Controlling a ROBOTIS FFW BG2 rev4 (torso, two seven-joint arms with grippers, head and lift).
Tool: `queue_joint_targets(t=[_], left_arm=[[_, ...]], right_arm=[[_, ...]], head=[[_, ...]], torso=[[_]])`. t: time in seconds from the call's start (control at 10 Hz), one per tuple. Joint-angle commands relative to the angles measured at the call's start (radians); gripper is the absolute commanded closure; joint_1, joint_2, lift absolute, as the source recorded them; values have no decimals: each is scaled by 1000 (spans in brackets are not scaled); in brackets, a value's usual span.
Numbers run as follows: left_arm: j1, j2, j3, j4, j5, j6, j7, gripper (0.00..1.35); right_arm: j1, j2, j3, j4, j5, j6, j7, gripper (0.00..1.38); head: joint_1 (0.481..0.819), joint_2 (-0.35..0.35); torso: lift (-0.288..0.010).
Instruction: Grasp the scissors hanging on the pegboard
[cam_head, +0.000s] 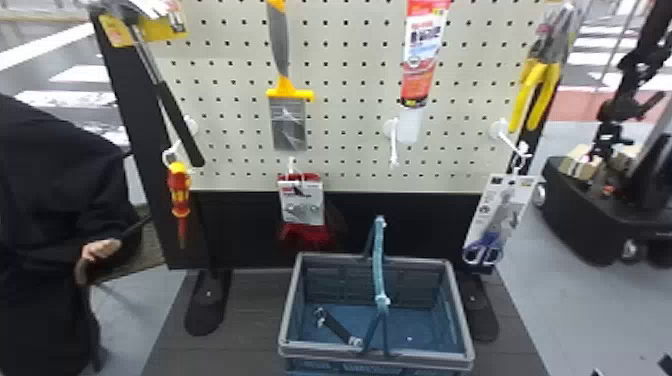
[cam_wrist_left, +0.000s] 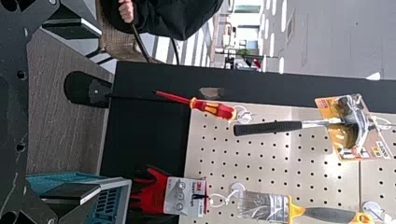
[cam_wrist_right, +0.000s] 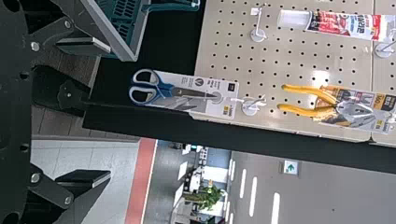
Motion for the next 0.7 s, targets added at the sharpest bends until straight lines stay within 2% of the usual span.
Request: queue_joint_targets(t=[0.0, 0.4, 0.6], left_arm=[[0, 0, 0, 0, 0, 0, 0, 140], [0, 0, 0, 0, 0, 0, 0, 140], [2, 0, 2, 0, 0, 0, 0, 140]], right_arm=[[3, 2, 0, -2, 0, 0, 0, 334], [22, 2, 0, -7, -1, 3, -8, 335], [-4, 2, 0, 3, 3, 20, -6, 331]], head=[[549, 0], [549, 0], [549, 0]], torso=[[-100], [-100], [-100]])
